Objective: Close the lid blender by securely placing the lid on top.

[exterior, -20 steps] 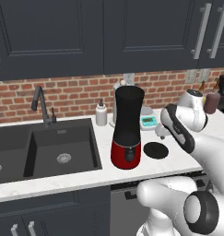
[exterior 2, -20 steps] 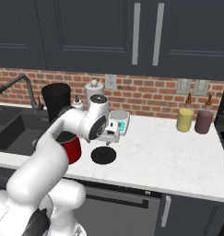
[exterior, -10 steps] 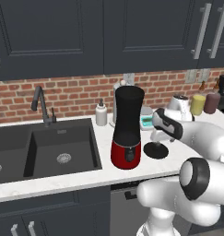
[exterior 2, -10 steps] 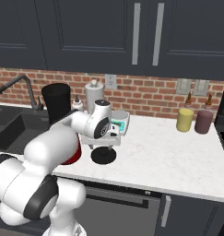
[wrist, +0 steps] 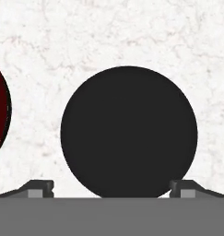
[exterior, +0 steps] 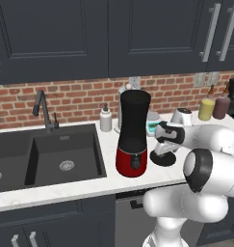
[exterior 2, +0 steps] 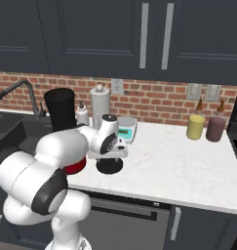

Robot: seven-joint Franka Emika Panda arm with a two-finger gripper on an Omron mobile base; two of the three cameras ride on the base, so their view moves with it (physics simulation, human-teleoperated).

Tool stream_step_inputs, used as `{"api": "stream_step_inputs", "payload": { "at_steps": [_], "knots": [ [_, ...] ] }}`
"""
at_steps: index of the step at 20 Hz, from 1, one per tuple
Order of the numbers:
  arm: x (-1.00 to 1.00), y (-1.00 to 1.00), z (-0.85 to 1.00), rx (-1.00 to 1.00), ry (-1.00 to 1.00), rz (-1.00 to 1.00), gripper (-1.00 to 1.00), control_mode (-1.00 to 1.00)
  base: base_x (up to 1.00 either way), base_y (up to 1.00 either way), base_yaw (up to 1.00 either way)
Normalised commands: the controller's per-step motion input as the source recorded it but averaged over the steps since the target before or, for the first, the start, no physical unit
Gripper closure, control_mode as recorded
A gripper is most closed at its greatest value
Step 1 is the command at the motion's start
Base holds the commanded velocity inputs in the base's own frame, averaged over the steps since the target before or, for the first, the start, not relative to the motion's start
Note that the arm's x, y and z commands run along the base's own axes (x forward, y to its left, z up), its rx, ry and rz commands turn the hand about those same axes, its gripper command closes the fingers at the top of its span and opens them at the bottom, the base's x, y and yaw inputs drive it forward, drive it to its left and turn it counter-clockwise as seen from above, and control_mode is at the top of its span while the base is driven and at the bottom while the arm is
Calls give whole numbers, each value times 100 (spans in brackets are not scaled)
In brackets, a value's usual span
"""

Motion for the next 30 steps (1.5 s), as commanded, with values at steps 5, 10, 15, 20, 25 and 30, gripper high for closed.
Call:
{"api": "stream_step_inputs", "payload": {
  "at_steps": [5,10,15,20,25,30],
  "knots": [
    [29,1,-9,0,0,7,-100,-100,0,0,0],
    [24,0,-18,-1,0,4,-100,-100,0,0,0],
    [15,0,-24,-3,0,4,-100,-100,0,0,0],
    [7,0,-33,-5,0,4,-100,-100,0,0,0],
    [0,0,-40,-3,0,4,100,-100,0,0,0],
    [0,3,-20,-1,0,1,100,-100,0,0,0]
  ]
}}
